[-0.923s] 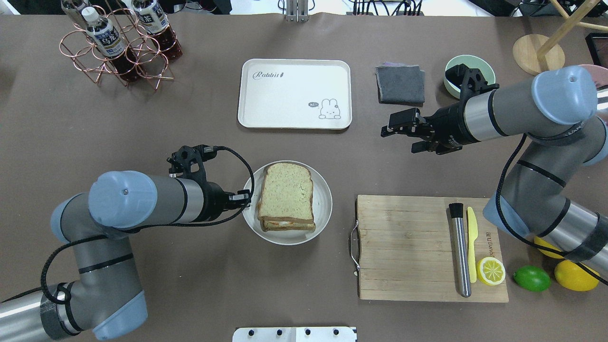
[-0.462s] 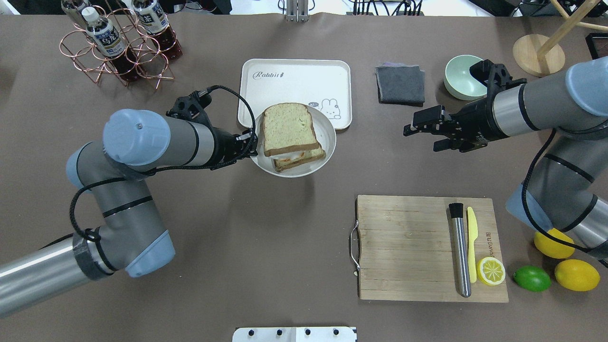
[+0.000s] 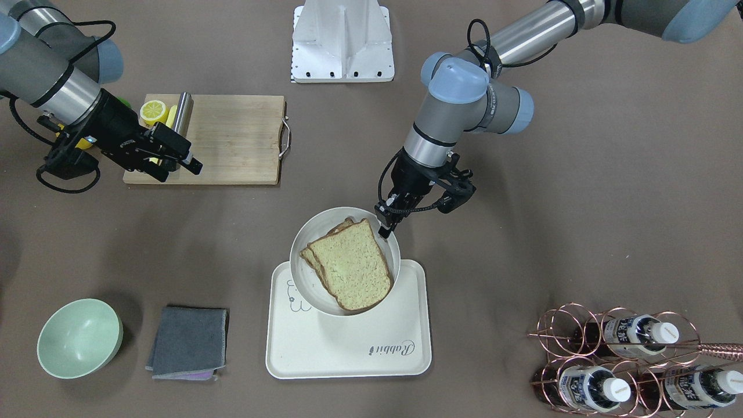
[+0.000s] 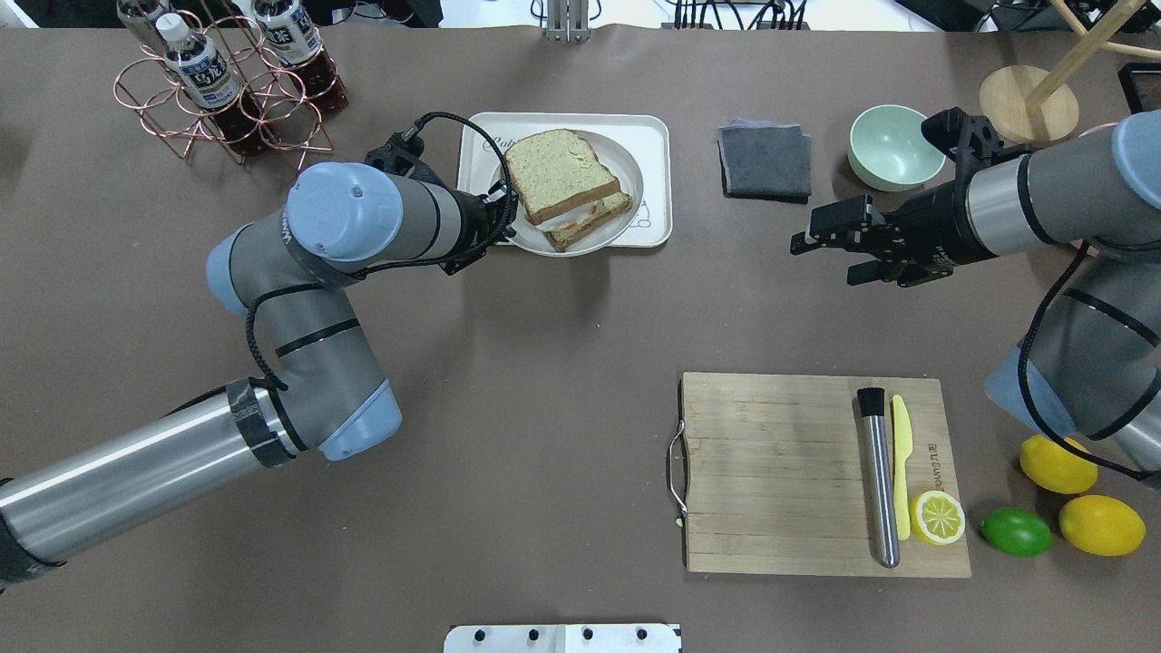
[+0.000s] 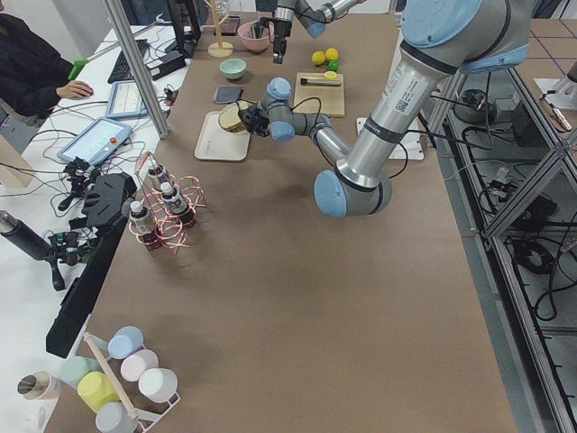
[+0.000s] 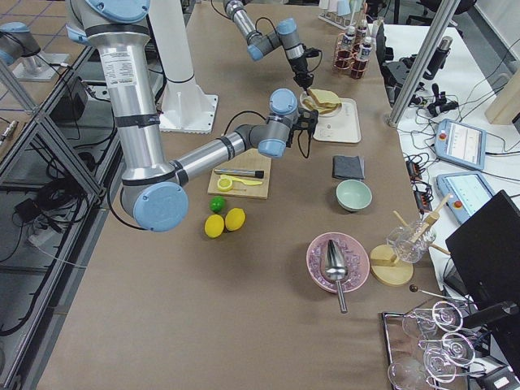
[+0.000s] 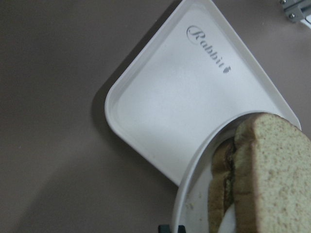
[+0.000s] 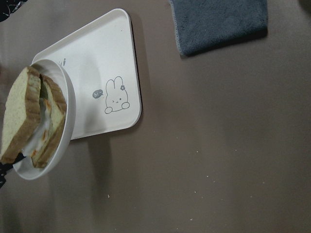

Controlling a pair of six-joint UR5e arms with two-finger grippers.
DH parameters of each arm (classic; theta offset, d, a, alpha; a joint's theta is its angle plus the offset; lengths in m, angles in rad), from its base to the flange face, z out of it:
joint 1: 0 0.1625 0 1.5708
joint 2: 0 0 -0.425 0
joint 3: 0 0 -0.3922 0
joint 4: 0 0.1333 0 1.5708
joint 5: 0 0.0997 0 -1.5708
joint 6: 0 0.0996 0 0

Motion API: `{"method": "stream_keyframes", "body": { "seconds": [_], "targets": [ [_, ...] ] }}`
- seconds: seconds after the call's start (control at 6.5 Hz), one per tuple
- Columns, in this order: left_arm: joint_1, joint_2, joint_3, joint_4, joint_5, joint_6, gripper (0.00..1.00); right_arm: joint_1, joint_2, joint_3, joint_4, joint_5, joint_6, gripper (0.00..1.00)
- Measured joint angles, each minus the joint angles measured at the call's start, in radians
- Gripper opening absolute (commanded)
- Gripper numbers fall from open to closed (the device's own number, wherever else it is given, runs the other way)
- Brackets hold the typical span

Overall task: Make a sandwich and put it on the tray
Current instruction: 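Lift the plate with the left gripper and carry it toward the white tray, then lower the plate onto the white tray with the left gripper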

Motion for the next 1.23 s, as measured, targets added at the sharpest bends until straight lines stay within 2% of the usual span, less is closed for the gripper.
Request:
{"method": "stream_keyframes", "body": {
  "seconds": [0.15,0.46,1.23],
  "targets": [
    [-0.017,-0.043,0.091,-0.030,0.013,-0.008,0.00,0.002,0.000,0.000,0.000,-0.001,0.000,1.00],
    [-0.032,-0.091,0.198,-0.065,0.020,-0.004,0.00,0.003,0.002,-0.002,0.000,-0.002,0.000,1.00],
    [-0.004,-0.119,0.262,-0.093,0.053,0.005,0.00,0.002,0.005,-0.009,0.000,-0.003,0.000,1.00]
  ]
}}
